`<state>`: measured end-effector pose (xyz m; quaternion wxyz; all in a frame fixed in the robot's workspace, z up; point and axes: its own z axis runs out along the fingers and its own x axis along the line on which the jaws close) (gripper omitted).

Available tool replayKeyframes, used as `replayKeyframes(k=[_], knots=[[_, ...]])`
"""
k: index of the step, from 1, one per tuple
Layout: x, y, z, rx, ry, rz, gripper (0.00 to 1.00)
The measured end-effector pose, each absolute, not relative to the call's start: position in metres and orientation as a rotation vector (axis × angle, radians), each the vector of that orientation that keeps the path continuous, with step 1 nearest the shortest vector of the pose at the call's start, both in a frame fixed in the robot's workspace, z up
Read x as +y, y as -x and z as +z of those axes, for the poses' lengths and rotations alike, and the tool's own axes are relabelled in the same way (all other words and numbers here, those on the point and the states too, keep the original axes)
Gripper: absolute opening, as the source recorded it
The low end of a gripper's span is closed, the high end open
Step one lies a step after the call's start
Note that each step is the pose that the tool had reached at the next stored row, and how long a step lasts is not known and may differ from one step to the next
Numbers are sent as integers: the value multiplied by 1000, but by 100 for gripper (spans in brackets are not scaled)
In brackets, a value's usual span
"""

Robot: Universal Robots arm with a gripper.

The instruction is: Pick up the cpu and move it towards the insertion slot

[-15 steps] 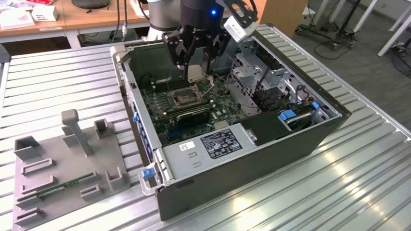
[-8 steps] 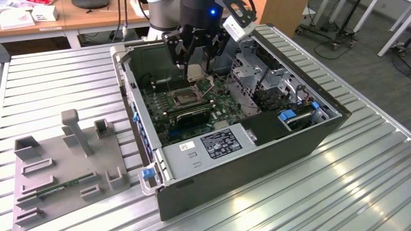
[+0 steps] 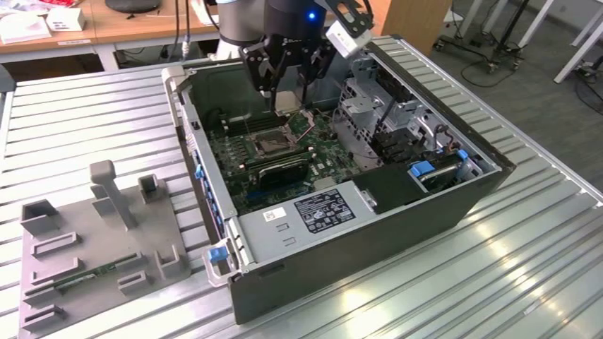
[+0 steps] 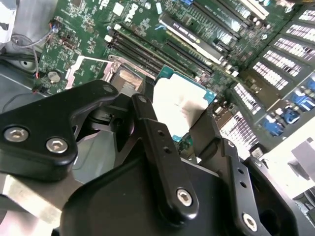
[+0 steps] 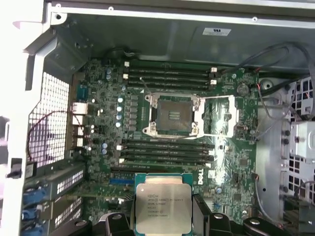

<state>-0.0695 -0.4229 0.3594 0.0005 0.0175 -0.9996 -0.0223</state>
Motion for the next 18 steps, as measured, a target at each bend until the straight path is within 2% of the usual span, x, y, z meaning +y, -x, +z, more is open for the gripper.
replayKeyframes(k=[18], knots=[[-391,69,336,-3139,-45,-79,55]])
